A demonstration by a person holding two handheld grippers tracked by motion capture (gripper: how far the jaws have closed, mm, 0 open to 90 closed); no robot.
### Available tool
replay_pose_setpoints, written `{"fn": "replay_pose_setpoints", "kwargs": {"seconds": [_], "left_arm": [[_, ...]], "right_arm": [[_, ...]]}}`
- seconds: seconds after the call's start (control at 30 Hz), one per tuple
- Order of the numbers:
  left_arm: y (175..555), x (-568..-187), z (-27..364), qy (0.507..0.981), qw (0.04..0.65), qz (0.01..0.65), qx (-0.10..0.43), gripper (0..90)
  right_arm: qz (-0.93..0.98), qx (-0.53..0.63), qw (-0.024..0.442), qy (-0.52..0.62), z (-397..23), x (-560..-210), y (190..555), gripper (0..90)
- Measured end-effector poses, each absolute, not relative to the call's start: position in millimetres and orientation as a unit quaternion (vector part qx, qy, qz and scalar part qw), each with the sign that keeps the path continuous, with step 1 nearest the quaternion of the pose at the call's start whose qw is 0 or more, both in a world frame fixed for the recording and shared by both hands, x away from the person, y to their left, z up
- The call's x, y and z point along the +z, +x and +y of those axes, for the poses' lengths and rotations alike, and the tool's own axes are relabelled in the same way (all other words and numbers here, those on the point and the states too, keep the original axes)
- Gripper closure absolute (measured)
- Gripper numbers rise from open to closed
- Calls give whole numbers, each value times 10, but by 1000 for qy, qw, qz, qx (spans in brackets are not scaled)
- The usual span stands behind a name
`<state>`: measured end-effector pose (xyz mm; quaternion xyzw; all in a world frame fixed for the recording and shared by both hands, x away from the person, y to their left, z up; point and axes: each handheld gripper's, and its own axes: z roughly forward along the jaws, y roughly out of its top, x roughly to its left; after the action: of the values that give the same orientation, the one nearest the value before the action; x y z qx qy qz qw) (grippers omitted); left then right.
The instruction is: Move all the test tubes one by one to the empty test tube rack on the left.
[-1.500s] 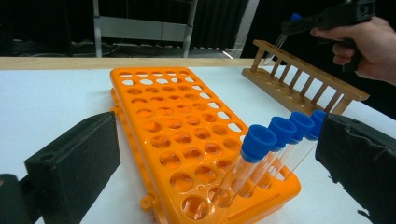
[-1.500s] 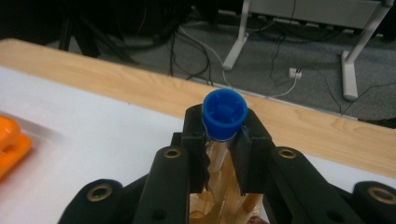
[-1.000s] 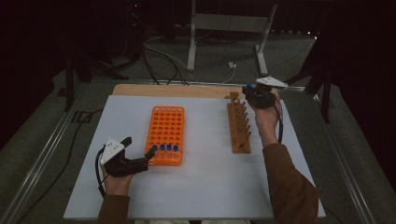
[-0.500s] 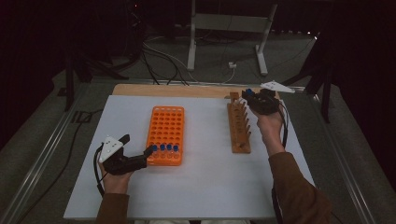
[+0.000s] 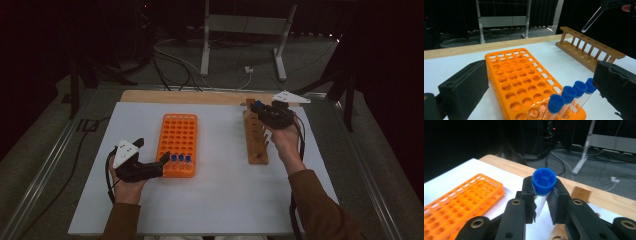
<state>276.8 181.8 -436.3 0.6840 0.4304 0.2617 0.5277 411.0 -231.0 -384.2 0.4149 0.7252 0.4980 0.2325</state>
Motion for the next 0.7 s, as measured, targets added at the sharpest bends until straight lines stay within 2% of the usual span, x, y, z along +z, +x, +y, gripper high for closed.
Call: {"fn": "replay_pose_setpoints", "kwargs": {"seconds": [0.7], "left_arm": [[2843,-4191,1680,700,516,411,273,30]], "right_arm": [[747,520,169,378,-1877,-3840,3915,772]]}}
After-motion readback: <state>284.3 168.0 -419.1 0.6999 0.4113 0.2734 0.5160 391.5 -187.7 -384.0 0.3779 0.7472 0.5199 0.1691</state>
